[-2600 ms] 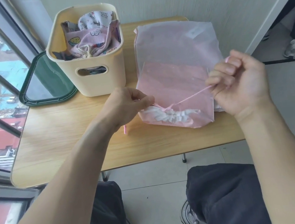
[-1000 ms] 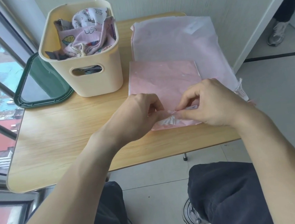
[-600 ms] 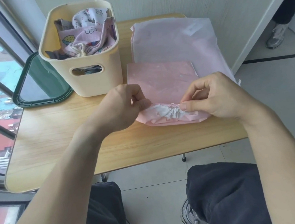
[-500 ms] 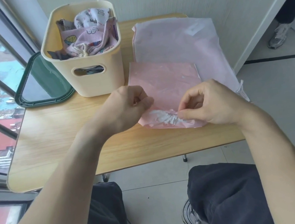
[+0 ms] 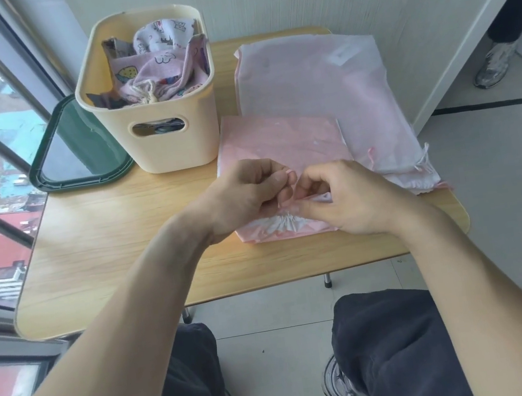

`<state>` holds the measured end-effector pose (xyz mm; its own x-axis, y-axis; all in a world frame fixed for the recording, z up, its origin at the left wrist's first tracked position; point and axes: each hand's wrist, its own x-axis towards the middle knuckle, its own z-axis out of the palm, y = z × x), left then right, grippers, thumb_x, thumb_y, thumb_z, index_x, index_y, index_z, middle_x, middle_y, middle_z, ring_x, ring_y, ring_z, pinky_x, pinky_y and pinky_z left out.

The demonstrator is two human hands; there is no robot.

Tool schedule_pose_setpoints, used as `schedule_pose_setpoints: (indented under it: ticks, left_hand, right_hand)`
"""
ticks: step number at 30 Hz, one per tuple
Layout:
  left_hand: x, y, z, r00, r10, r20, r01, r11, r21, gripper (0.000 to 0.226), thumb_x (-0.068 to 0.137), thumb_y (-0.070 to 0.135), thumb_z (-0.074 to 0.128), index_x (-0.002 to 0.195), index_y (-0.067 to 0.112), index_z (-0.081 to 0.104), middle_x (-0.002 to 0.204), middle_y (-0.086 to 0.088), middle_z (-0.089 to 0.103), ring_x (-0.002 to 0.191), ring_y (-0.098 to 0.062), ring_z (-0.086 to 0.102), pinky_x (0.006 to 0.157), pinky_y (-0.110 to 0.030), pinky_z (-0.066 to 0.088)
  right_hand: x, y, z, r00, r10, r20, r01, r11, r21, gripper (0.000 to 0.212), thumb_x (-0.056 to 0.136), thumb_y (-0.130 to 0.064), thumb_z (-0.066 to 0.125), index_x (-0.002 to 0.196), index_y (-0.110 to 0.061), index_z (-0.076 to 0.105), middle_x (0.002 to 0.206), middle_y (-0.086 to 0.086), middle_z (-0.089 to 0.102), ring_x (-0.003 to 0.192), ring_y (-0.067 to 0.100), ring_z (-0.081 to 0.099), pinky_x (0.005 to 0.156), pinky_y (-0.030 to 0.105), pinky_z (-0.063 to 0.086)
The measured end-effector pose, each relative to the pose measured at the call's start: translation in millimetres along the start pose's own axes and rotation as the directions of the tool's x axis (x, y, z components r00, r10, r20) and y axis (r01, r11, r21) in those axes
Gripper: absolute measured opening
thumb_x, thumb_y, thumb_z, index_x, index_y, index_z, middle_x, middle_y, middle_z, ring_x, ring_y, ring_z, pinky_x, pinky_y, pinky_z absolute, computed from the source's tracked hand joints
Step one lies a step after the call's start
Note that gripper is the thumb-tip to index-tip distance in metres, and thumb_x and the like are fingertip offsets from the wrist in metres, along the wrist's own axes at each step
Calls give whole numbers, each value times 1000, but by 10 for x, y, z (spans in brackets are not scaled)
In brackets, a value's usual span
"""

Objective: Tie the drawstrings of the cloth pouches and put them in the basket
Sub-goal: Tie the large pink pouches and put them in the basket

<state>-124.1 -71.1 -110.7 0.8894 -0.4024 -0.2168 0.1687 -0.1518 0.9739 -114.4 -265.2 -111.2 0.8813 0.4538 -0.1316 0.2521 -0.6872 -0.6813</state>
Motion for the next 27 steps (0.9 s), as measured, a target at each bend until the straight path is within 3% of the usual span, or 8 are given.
schedule_pose_setpoints:
  ticks: [3,5,10,13,15,18,23,27]
  left_hand:
    - [26,-43,12,998,-15,-62,17,999,27,16,102,11,52,94,3,63,69,-4,54,45,-3,39,44,-11,32]
    - [30,-53,14,995,-13,-94,18,998,56,15,98,15,60,94,3,69,65,-3,60,43,-5,38,42,-14,29]
    - [34,-48,29,998,-22,-67,29,994,106,21,87,26,74,90,6,76,70,-8,72,50,-16,36,46,-23,28]
    - [50,-31,49,996,-7,-94,16,995,96,29,79,37,75,81,9,76,66,-7,70,48,-16,36,46,-24,27]
    - [54,-16,69,991,14,-134,0,994,106,29,83,37,73,78,8,75,59,-3,66,43,-12,37,44,-20,29]
    - [57,-36,58,984,33,-176,-4,987,160,29,96,32,64,84,8,75,56,4,60,43,-9,38,42,-16,30]
    - [2,-26,46,1000,25,-11,-23,986,164,19,103,16,53,96,12,70,62,6,55,47,-7,35,43,-14,29]
    - [-1,-5,49,986,-34,160,26,998,51,23,94,4,50,72,6,58,56,-3,32,44,-10,24,40,-20,20]
  right_hand:
    - [-42,17,-86,992,40,-117,-60,983,-176,46,71,-68,73,87,-26,66,94,-14,61,88,1,59,73,24,47]
    - [-75,48,-195,989,88,-120,-111,975,-192,44,73,-68,72,79,-25,68,83,-12,66,80,3,60,69,25,46]
    - [-102,187,-396,998,58,-13,-58,998,38,24,86,-37,75,69,-20,72,66,-7,68,62,9,59,66,32,49]
    - [-96,211,-405,995,-5,-99,22,985,169,19,87,-26,77,72,-16,71,60,-11,64,56,2,52,58,18,42]
    - [-85,192,-390,989,-39,-140,69,973,222,17,87,-23,78,75,-13,70,58,-15,62,54,-1,51,55,11,40]
    - [-75,147,-343,988,-109,-106,135,953,272,16,86,-23,77,77,-13,70,66,-4,65,63,4,55,61,17,45]
    - [-67,69,-287,979,-201,-44,203,911,358,15,89,-20,75,79,-9,70,76,11,69,71,17,59,69,32,49]
    - [9,-19,-106,962,-233,-141,270,887,376,20,87,-28,77,79,-11,70,73,10,69,69,19,63,66,37,52]
